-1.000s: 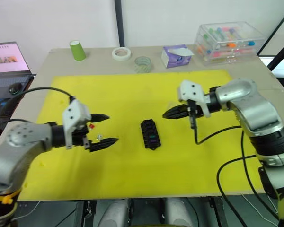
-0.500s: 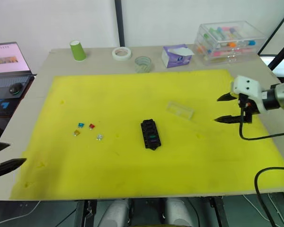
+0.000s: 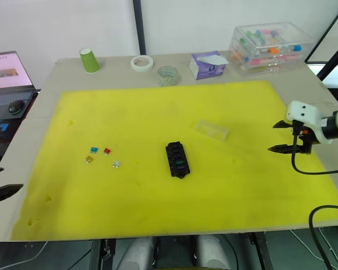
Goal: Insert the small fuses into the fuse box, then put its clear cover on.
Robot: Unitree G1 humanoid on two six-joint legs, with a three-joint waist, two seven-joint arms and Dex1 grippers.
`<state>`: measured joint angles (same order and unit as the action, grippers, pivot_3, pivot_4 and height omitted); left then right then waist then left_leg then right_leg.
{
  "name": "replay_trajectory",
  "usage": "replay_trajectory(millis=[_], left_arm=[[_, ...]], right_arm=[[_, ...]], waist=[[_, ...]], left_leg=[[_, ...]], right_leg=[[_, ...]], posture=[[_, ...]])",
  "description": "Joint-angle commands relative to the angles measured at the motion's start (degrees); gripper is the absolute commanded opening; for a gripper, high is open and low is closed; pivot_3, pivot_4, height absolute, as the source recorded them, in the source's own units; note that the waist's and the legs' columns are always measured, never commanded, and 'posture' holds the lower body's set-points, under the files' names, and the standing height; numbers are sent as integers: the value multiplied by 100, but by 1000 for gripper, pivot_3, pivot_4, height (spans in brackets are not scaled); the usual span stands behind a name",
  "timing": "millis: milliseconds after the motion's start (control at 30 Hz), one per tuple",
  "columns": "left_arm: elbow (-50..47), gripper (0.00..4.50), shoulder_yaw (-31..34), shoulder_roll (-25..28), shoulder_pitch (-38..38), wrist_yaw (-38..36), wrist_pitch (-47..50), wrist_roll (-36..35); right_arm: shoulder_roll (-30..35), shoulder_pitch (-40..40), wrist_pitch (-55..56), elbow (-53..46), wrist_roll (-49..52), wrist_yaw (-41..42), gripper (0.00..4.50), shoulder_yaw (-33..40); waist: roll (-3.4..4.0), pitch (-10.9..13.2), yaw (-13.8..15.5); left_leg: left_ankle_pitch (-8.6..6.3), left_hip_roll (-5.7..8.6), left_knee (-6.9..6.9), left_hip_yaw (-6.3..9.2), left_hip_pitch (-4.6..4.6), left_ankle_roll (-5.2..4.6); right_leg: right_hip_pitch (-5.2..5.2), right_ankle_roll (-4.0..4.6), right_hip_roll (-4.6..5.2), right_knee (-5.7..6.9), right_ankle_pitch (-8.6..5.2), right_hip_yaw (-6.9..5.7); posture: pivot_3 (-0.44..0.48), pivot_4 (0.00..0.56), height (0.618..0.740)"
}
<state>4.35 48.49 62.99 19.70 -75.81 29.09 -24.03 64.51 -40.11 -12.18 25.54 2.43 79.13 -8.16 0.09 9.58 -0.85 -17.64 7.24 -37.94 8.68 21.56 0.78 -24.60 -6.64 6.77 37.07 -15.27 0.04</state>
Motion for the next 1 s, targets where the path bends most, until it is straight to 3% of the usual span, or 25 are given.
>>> replay_trajectory(millis=[33,267,500,733,1000], left_arm=[[53,4500,-388,167,-353,-42,-246,6],[311,4500,-1818,135,-1476,-342,-176,-177],[1063,4500,-3229,-64,-3104,-633,1020,-463],[2095,4500,-3894,-313,-4180,-709,2037,-527],[2856,4500,-4252,-640,-4663,-605,2387,-327]], right_arm=[[-203,-221,-289,-724,280,-6,4441,237],[-1079,-640,-1431,-2365,941,90,4441,-5],[-2138,-1026,-2324,-3791,1602,1,4441,-532],[-2335,-1046,-2453,-4142,1673,-100,4441,-835],[-2390,-1090,-2532,-4223,1698,-267,4441,-900]], waist=[[1,0,1],[1,1,3],[-9,-3,15],[-19,-9,-8],[-22,-11,-39]], left_leg=[[0,0,0,0,-1,0],[-1,-1,0,-1,5,-1],[-1,0,-11,1,11,-1],[-1,4,-26,6,25,-1],[0,5,-37,-1,62,0]], right_leg=[[0,0,0,0,0,0],[-7,-1,-1,1,1,1],[-9,-2,-2,9,1,1],[-23,-3,-4,19,2,-3],[-72,-3,-1,44,2,-4]], posture=[[0,150,740],[0,150,740],[0,150,740],[0,150,740],[0,150,740]])
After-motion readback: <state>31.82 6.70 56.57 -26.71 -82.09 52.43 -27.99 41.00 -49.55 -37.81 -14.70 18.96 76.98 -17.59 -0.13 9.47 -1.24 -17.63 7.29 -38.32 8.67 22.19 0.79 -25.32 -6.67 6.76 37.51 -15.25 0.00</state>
